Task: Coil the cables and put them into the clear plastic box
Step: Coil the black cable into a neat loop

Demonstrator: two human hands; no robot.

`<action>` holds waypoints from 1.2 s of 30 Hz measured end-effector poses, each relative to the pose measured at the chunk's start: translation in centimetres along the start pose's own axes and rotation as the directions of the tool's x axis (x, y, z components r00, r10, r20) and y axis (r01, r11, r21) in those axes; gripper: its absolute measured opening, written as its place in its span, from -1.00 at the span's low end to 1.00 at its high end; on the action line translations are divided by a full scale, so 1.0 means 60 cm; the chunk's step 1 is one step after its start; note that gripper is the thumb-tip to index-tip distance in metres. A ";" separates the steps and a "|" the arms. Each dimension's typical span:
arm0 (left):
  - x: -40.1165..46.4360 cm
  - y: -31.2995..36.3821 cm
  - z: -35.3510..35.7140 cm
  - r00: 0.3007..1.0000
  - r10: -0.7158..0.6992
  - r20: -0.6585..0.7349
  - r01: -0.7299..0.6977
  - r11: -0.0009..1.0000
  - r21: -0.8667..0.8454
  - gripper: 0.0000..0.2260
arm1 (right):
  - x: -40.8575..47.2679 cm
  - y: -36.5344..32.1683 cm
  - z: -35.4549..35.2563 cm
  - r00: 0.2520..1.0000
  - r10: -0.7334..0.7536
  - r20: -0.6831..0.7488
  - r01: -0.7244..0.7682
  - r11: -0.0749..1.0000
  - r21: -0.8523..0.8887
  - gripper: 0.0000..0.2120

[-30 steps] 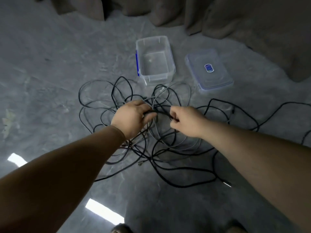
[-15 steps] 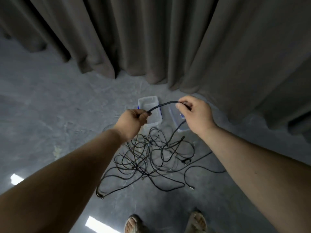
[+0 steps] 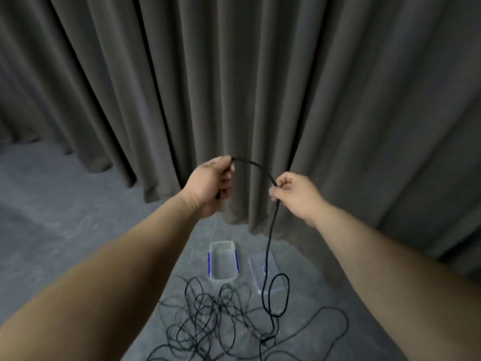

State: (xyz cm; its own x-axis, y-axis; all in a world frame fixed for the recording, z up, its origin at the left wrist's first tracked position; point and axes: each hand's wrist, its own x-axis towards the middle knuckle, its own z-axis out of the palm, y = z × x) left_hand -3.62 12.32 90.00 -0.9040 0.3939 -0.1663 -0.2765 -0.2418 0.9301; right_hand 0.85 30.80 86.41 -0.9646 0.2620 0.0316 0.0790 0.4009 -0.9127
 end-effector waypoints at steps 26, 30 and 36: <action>0.123 0.288 -0.067 0.926 0.292 0.239 -0.340 0.920 0.195 -0.82 | 0.095 -0.324 0.021 0.953 -0.210 0.218 0.301 0.576 -0.760 -0.83; 0.119 0.271 -0.050 0.889 0.370 0.271 -0.442 0.848 0.294 -0.82 | 0.090 -0.359 0.007 0.933 -0.258 0.251 0.358 0.734 -0.577 -0.76; 0.091 0.261 -0.009 0.874 0.336 0.353 -0.451 0.831 0.327 -0.75 | 0.089 -0.345 -0.036 0.875 -0.483 -0.041 0.477 0.872 -0.108 -0.77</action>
State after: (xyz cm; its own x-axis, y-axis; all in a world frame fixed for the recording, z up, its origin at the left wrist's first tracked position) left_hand -13.08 10.21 103.47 -0.7674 0.5757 0.2823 0.2845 -0.0888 0.9546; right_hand -5.40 25.80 106.36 -0.8714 0.0712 0.4853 -0.3640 0.5694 -0.7370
